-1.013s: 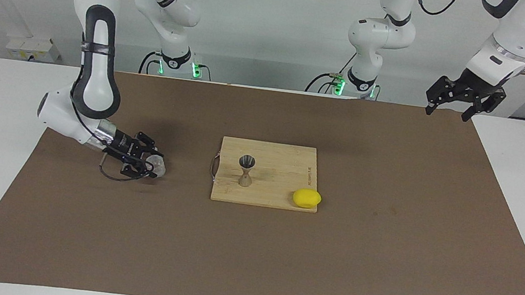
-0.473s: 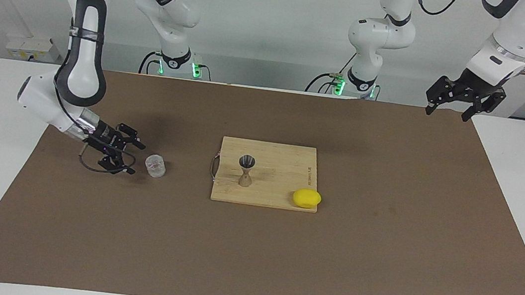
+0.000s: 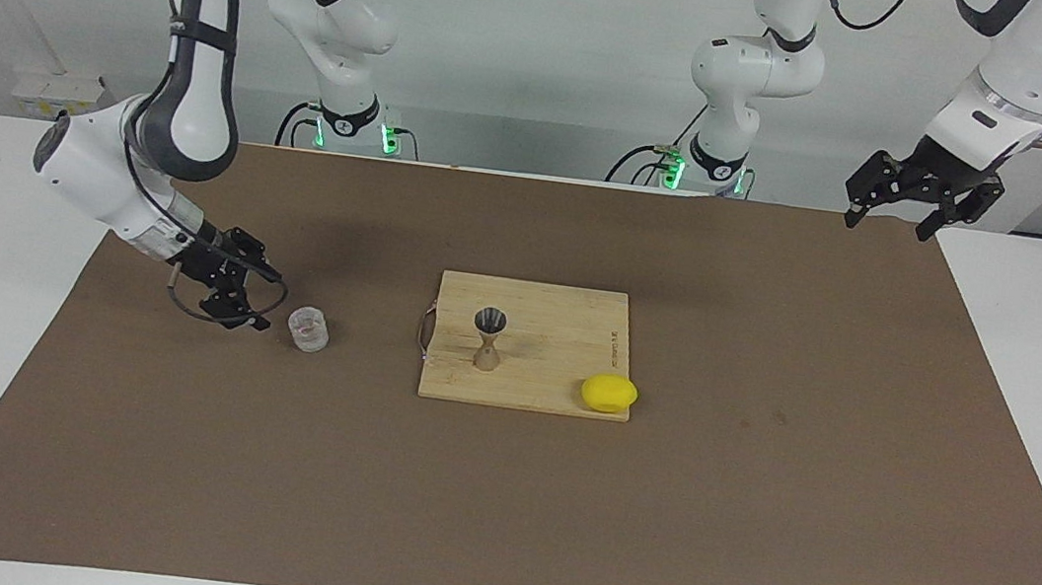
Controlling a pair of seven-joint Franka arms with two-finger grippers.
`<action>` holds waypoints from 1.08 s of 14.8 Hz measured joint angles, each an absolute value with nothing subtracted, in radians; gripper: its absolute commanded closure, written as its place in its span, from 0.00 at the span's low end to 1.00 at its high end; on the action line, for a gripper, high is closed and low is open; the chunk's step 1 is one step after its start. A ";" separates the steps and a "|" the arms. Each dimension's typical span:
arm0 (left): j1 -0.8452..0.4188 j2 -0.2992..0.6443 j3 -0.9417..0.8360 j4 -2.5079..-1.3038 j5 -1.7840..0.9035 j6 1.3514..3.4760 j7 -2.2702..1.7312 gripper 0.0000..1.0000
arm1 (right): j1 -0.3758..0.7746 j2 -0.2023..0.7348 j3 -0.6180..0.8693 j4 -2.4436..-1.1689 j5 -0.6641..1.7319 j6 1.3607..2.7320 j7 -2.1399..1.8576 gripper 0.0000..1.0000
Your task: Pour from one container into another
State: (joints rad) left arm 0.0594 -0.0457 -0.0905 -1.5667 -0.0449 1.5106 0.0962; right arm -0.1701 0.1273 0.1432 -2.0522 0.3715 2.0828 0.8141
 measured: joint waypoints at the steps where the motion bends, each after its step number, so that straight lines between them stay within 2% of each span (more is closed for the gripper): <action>1: 0.059 -0.046 -0.090 -1.567 -0.045 1.511 0.096 0.00 | -0.133 0.119 0.144 -2.047 0.327 2.083 0.790 0.00; 5: 0.059 -0.046 -0.090 -1.567 -0.045 1.511 0.096 0.00 | -0.024 0.101 0.148 -2.027 0.135 2.083 0.670 0.00; 9: 0.059 -0.046 -0.090 -1.567 -0.045 1.511 0.096 0.00 | 0.009 0.053 0.149 -2.003 0.013 2.061 0.532 0.00; 16: 0.059 -0.046 -0.090 -1.567 -0.045 1.511 0.096 0.00 | -0.003 -0.002 0.139 -1.746 0.000 1.760 0.354 0.00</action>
